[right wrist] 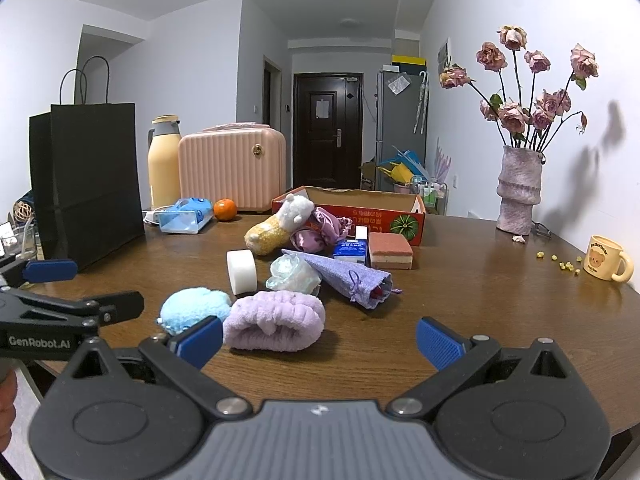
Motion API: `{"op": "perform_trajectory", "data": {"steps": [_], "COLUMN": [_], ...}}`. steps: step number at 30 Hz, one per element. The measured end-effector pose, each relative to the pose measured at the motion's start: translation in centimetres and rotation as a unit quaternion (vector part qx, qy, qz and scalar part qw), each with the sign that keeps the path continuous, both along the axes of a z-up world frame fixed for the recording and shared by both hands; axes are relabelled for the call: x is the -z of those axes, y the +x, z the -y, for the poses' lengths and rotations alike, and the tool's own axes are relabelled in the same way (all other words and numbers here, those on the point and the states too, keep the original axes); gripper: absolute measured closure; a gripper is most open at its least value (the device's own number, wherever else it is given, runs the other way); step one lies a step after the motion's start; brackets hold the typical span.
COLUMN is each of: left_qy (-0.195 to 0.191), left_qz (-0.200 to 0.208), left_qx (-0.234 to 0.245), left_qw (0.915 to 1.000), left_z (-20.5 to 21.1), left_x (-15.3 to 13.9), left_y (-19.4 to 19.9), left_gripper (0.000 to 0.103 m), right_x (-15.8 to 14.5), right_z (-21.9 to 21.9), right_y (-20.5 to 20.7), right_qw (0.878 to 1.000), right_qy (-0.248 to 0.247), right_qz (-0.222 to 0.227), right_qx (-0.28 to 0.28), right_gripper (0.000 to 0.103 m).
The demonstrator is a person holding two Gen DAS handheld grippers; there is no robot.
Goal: Organize soft objects
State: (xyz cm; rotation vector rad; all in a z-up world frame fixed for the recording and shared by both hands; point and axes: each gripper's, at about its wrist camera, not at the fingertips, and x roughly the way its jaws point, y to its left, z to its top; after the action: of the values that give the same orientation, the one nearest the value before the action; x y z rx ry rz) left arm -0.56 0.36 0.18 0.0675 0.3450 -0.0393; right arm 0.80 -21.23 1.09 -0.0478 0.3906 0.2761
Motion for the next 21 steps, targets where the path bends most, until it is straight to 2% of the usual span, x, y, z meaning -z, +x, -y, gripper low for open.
{"op": "perform_trajectory", "data": {"steps": [21], "left_qy": [-0.005], "left_qz": [0.001], "left_qx": [-0.002], "left_qw": [1.0000], "left_z": [-0.77], "left_x": [0.10], "left_y": [-0.53], "left_gripper": [0.000], "right_x": [0.41], "right_z": [-0.92], "right_y": [0.03], "right_qw": [1.000], "right_qy": [-0.007], "right_qz": [-0.001], "right_qx": [-0.002], "right_gripper": [0.000]}}
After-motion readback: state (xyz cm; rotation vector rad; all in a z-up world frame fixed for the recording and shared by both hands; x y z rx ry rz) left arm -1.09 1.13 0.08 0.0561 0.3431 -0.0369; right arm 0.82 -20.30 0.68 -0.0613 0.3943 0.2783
